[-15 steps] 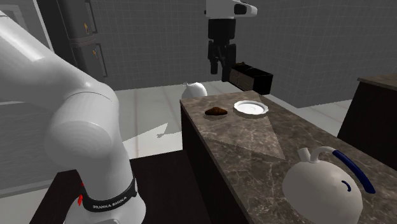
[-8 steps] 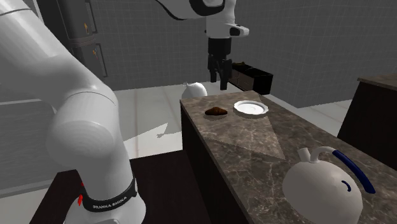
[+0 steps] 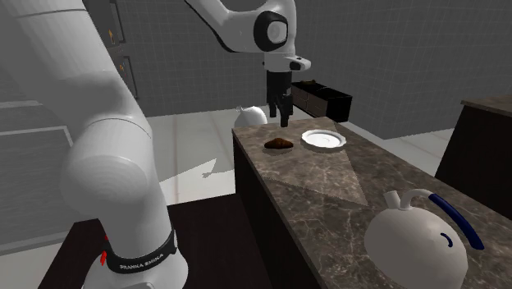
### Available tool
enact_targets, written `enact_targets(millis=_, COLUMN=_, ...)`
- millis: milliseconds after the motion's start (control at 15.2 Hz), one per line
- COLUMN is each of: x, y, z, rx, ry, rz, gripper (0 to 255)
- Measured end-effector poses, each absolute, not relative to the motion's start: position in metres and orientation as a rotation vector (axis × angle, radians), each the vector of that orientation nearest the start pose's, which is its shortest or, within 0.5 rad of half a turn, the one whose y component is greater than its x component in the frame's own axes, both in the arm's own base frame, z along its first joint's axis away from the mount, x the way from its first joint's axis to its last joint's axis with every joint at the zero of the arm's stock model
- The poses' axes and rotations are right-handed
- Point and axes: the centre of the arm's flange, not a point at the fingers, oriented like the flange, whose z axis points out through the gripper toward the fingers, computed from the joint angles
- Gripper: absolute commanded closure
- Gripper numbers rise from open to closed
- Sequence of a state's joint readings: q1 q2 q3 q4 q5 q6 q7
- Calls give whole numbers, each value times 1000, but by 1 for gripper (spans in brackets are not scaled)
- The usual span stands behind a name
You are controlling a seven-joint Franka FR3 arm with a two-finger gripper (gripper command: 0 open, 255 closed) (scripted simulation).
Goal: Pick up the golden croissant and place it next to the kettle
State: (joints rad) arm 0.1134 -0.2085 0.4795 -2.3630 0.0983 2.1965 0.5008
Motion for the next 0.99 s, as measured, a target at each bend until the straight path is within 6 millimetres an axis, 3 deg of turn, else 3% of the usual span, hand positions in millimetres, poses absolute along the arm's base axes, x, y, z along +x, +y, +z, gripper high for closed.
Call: enact_targets(millis=990, x=444, y=425, z=292, rx=-3128, ry=-90, rz=-76, gripper=0)
